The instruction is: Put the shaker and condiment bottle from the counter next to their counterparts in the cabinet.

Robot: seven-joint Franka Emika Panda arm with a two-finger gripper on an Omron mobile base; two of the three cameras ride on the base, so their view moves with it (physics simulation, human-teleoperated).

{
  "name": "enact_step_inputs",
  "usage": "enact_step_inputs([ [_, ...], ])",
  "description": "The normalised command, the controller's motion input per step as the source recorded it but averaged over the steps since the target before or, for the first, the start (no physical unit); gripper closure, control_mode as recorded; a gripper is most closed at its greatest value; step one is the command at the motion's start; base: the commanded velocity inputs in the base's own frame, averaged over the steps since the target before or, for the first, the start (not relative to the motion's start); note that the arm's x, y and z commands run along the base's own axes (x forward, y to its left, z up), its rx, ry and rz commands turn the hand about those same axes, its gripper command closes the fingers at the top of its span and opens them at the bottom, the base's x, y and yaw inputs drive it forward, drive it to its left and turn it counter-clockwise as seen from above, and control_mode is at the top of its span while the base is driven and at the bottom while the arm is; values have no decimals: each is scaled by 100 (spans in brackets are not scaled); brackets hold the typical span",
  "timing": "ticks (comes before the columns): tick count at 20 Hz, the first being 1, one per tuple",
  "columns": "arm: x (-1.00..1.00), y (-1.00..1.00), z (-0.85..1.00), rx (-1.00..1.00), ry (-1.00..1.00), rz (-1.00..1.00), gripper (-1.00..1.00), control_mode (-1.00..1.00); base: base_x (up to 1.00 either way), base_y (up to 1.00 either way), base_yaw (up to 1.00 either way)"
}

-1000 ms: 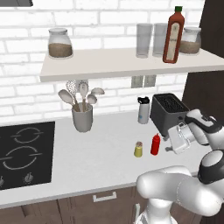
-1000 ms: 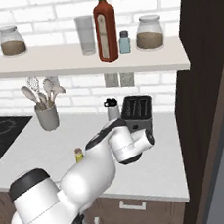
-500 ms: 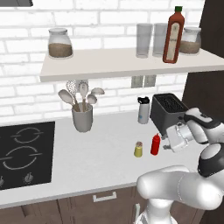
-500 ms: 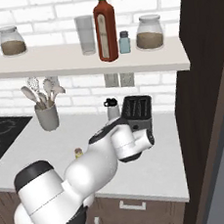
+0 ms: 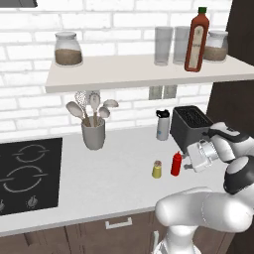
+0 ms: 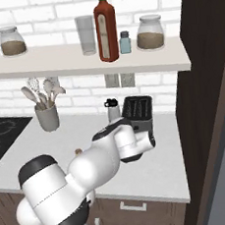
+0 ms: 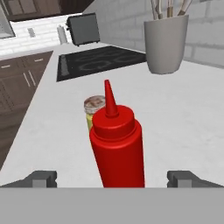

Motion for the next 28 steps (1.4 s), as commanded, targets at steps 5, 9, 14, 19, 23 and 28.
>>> enact_step_inputs([
  [5, 1, 6, -6, 5, 1, 0, -100, -100, 0, 0, 0],
  [9, 3, 9, -6, 5, 2, 0, -100, -100, 0, 0, 0],
  [14, 7, 8, -4, 5, 3, 0, -100, -100, 0, 0, 0],
  [19, 9, 7, -4, 5, 2, 0, -100, -100, 0, 0, 0],
  [23, 8, 7, -8, 4, 2, 0, -100, -100, 0, 0, 0],
  [28, 9, 10, -13, 3, 4, 0, 100, -100, 0, 0, 0],
])
